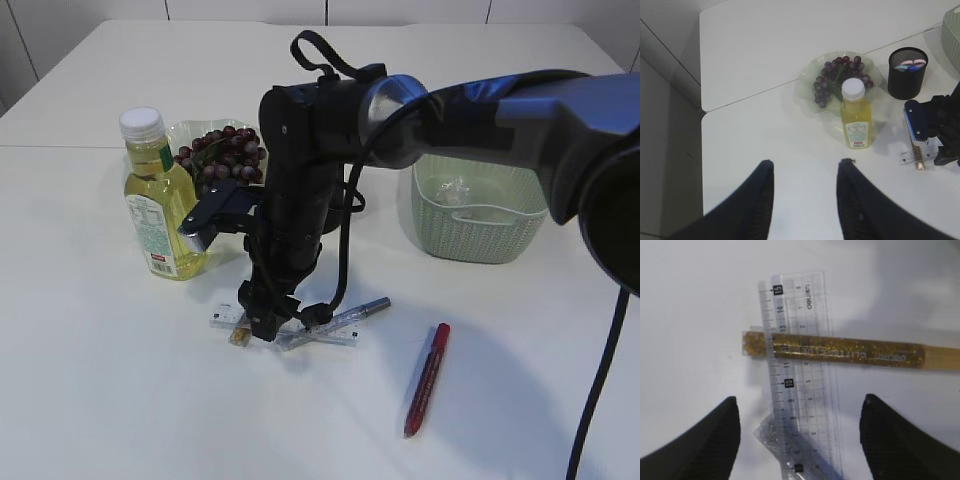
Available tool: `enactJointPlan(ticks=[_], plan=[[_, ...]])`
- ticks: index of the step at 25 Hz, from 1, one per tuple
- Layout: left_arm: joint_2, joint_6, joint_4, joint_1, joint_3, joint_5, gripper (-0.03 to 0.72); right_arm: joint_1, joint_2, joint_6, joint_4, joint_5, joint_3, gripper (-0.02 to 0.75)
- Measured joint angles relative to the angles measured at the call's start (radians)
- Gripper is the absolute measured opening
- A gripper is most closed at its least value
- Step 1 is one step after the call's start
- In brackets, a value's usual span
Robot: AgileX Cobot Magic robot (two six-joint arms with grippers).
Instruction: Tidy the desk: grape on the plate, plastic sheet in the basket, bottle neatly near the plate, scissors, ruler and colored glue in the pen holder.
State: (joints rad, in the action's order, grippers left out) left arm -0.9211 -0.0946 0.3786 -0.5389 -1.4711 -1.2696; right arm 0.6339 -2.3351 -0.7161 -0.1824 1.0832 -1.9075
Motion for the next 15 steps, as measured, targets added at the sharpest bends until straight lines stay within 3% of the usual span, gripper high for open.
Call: enactJointPlan(ticks=[15], plan=[[0.0,0.0,0.002,0.0,0.0,0.0,0.308,0.0,-0.037,0.0,0.0,0.001,-0.003,0.577]])
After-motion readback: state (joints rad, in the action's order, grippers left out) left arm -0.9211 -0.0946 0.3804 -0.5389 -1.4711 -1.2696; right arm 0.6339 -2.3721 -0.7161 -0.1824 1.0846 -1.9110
